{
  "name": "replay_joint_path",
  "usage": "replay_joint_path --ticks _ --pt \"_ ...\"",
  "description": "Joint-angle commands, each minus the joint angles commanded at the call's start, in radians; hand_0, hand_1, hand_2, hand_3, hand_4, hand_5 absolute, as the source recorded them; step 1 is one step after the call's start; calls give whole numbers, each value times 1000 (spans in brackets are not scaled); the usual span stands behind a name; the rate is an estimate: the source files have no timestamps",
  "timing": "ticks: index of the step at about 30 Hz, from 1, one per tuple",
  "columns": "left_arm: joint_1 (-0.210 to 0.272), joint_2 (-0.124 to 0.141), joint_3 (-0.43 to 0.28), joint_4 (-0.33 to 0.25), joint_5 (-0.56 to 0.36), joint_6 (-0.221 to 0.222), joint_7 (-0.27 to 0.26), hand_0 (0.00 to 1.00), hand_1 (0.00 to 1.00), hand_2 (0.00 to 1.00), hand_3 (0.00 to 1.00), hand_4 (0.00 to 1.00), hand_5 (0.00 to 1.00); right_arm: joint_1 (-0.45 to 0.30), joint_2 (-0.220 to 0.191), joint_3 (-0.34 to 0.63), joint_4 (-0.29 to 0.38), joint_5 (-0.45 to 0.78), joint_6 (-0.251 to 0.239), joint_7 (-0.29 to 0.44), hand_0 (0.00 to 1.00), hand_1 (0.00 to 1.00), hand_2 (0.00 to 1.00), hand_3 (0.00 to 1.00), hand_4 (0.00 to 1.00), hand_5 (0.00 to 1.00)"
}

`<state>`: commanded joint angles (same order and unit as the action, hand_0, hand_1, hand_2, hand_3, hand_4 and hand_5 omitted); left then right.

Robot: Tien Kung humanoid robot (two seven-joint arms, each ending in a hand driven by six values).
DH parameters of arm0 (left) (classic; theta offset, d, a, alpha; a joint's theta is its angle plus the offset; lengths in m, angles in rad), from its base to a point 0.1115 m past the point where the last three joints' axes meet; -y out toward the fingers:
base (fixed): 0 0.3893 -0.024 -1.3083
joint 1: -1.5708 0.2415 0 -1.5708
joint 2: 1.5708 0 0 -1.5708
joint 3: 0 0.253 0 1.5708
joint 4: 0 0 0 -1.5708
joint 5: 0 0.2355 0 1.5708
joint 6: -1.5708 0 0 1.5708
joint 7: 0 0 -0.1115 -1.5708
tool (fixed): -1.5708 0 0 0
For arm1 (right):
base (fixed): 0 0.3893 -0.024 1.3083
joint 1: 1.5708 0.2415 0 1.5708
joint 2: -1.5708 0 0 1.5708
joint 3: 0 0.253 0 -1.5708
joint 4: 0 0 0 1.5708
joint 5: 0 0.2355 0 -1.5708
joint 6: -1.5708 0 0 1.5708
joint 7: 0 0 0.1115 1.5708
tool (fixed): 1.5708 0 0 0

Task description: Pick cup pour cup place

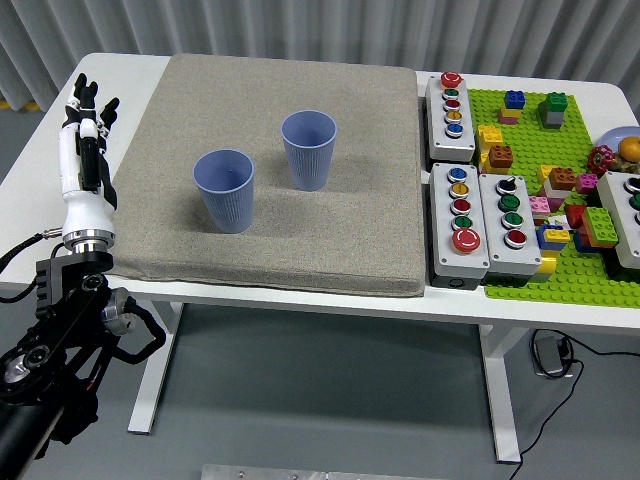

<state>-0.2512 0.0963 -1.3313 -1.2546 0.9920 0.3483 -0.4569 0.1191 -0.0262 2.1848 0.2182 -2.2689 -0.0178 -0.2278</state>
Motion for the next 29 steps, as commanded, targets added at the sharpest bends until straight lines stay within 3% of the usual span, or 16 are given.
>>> replay_joint_path --ticks 29 --pt "24 15 -38 -44 16 4 3 873 849 990 998 732 998 28 -12 -1 -12 0 6 17 693 659 602 596 2 232"
